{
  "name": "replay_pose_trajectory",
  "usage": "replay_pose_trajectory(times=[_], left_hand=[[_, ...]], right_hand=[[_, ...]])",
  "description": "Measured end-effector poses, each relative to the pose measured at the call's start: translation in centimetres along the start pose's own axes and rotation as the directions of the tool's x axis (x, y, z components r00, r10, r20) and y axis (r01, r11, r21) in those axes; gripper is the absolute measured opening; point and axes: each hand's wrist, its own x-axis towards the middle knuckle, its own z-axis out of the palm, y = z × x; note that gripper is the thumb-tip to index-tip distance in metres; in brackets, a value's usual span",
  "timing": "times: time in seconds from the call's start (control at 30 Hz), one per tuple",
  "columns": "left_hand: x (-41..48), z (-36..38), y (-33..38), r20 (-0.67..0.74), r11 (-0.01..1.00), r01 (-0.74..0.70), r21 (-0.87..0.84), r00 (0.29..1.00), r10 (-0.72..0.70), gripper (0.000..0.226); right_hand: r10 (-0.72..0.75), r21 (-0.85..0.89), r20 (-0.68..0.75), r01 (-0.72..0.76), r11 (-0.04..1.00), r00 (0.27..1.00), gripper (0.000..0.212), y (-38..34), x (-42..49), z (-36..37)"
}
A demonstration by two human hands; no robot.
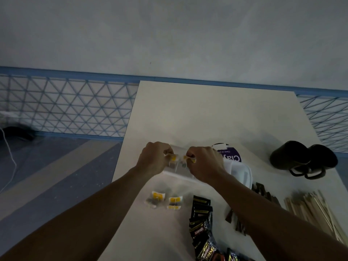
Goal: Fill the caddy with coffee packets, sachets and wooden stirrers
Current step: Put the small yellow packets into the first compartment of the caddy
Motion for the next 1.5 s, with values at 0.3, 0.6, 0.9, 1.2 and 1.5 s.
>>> replay_pose_trajectory(times=[0.3,0.6,0.9,1.2,1.5], left_hand=[[0.5,0.8,-0.8,-0.007,0.998,-0.067,-0.017,0.998,0.067,0.016],[0.2,0.2,-1.3,-0.045,0.988,-0.142,-0.054,0.989,0.140,0.022],[1.1,0.9,-1.0,-0.020,0.995,-0.098,-0.010,0.995,0.098,0.017],[2.0,0.4,-0.9,-0.010,0.991,-0.129,-0.032,0.992,0.129,0.013],[1.8,0.1,-0.7,-0.055,0.984,-0.174,-0.040,0.984,0.171,0.015]], right_hand=[[0.013,-0.038,-0.011,-0.013,0.999,1.000,0.018,-0.5,0.3,1.3],[0.043,0.033,-0.067,-0.040,0.999,0.997,0.025,0.1,-0.6,1.4],[0.059,-0.056,0.005,-0.058,0.997,0.998,0.026,0.2,0.0,1.1],[0.063,0.003,0.014,-0.063,0.998,0.998,0.027,0.7,0.7,1.0],[-0.024,-0.019,-0.042,0.023,1.000,0.999,0.034,0.9,0.0,1.1]])
